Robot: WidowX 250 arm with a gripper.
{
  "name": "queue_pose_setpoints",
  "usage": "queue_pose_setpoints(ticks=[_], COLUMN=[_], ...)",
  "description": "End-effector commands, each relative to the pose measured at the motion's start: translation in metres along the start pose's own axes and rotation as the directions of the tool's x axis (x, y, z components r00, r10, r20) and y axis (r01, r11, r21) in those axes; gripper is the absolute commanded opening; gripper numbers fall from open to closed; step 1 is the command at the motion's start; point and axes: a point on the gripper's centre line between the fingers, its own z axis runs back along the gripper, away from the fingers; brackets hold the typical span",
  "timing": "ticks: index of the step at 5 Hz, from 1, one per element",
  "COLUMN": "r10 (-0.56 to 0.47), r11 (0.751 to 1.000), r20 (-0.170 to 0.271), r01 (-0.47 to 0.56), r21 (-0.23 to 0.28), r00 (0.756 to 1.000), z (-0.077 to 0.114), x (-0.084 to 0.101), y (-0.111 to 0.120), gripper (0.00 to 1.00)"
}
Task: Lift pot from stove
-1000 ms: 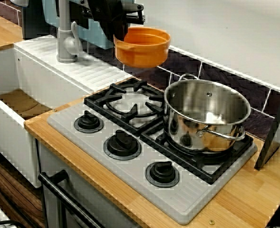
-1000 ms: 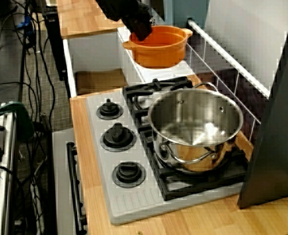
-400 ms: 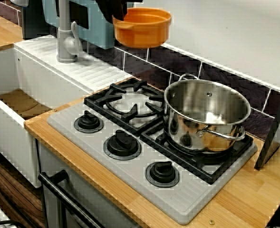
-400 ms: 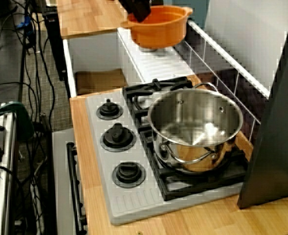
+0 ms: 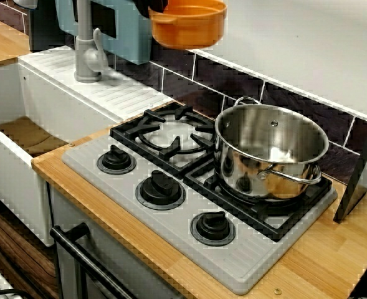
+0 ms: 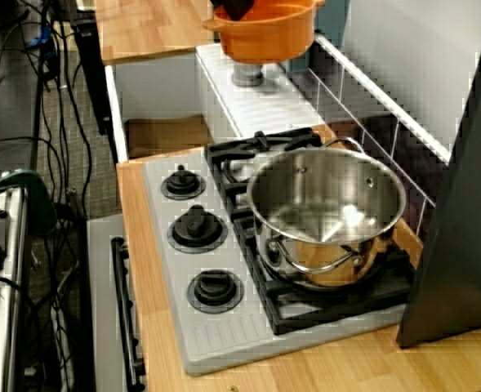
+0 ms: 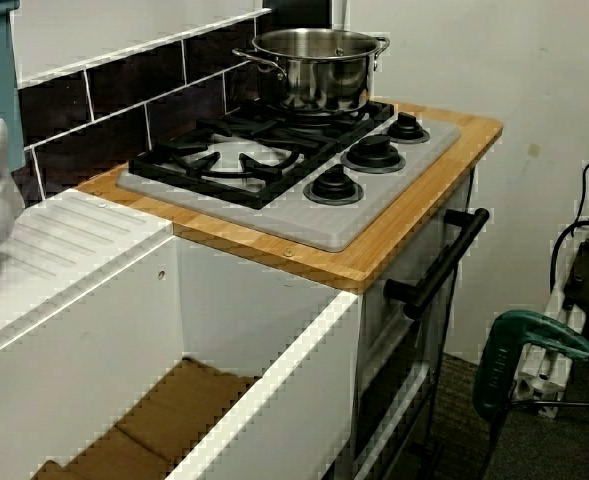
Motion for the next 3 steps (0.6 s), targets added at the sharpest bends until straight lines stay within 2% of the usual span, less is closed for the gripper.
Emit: queue_pose_setpoints(ticks=[1,3], r10=[0.009,0.011], r11=[1.0,0.999], r20=[-0.092,-0.085], r01=[-0.006,-0.009], r21=[0.031,0.031], r00=[0.996,0.996], z=[0.0351,0.0345], x=[-0.0118,-0.0071], y=[0.0022,0.006], gripper=[0.0,0.0])
